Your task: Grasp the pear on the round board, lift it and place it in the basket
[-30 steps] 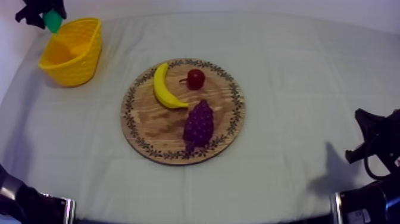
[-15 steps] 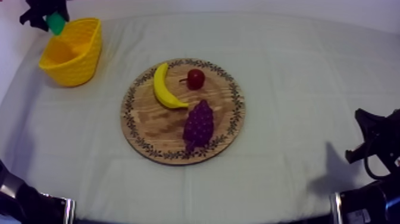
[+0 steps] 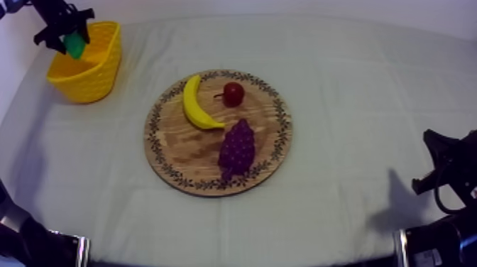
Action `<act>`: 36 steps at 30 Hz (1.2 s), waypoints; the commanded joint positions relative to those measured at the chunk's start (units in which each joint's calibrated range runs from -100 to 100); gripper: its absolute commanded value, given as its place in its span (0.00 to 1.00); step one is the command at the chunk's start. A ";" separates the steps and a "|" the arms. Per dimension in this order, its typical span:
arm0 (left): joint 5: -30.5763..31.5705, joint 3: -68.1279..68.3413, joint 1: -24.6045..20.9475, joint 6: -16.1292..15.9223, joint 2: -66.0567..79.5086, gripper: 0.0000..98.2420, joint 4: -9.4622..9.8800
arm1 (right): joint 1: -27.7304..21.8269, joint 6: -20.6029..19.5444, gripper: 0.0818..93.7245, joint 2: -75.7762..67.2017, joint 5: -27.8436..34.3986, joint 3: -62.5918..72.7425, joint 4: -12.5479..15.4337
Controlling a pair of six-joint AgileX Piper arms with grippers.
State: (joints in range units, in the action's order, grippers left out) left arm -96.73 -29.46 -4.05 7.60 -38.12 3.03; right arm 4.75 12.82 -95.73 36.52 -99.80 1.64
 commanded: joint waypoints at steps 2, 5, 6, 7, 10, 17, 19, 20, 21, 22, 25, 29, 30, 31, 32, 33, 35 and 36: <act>0.36 -0.07 0.05 -0.07 -1.32 0.55 -0.04 | 0.00 0.00 0.00 -0.03 0.02 0.02 -0.01; 1.07 0.02 0.12 -0.22 -2.65 0.55 -0.18 | 0.00 0.00 0.00 -0.03 0.02 0.02 -0.01; 1.40 0.18 0.14 -0.27 -3.05 0.55 -0.28 | 0.00 0.00 0.00 -0.03 0.02 0.02 -0.01; 1.70 0.36 0.15 -0.32 -3.46 0.55 -0.41 | 0.00 0.00 0.00 -0.03 0.02 0.02 -0.01; 2.93 1.27 -0.10 -0.96 -4.43 0.56 -1.48 | 0.00 0.00 0.00 -0.03 0.02 0.02 -0.01; 5.07 3.05 -0.71 -2.58 -5.03 0.71 -3.70 | 0.00 0.00 0.00 -0.03 0.02 0.02 -0.01; 5.28 2.94 -0.74 -2.81 -4.95 0.77 -3.87 | 0.00 0.00 0.00 -0.03 0.02 0.02 -0.01; 5.34 2.89 -0.75 -2.88 -4.89 0.80 -3.89 | 0.00 0.00 0.00 -0.03 0.02 0.02 -0.01; 5.38 2.86 -0.75 -2.93 -4.85 0.83 -3.89 | 0.00 0.00 0.00 -0.03 0.02 0.02 -0.01; 5.41 2.84 -0.75 -2.94 -4.82 0.86 -3.87 | 0.00 0.00 0.00 -0.03 0.02 0.02 -0.01; 5.45 2.86 -0.91 -2.96 -4.77 0.93 -3.84 | 0.00 0.00 0.00 -0.03 0.02 0.02 -0.01; 5.47 3.05 -1.24 -2.90 -4.76 0.96 -3.76 | 0.00 0.00 0.00 -0.03 0.02 0.02 -0.01; 5.47 3.07 -1.29 -2.90 -4.75 0.96 -3.76 | 0.00 0.00 0.00 -0.03 0.02 0.02 -0.01; 5.47 3.08 -1.35 -2.91 -4.75 0.97 -3.75 | 0.00 0.00 0.00 -0.03 0.02 0.02 -0.01; 5.47 3.10 -1.39 -2.92 -4.78 0.97 -3.75 | 0.00 0.00 0.00 -0.03 0.02 0.02 -0.01; 5.47 3.10 -1.44 -2.92 -4.79 0.97 -3.73 | 0.00 0.00 0.00 -0.03 0.02 0.02 -0.01; 5.43 3.11 -1.54 -2.94 -4.86 0.97 -3.68 | 0.00 0.00 0.00 -0.03 0.02 0.02 -0.01; 5.42 3.11 -1.57 -2.96 -4.88 0.97 -3.61 | 0.00 0.00 0.00 -0.03 0.02 0.02 -0.01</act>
State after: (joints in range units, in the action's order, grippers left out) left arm -91.24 -26.37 -5.61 4.66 -42.91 -0.64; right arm 4.75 12.82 -95.73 36.52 -99.80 1.64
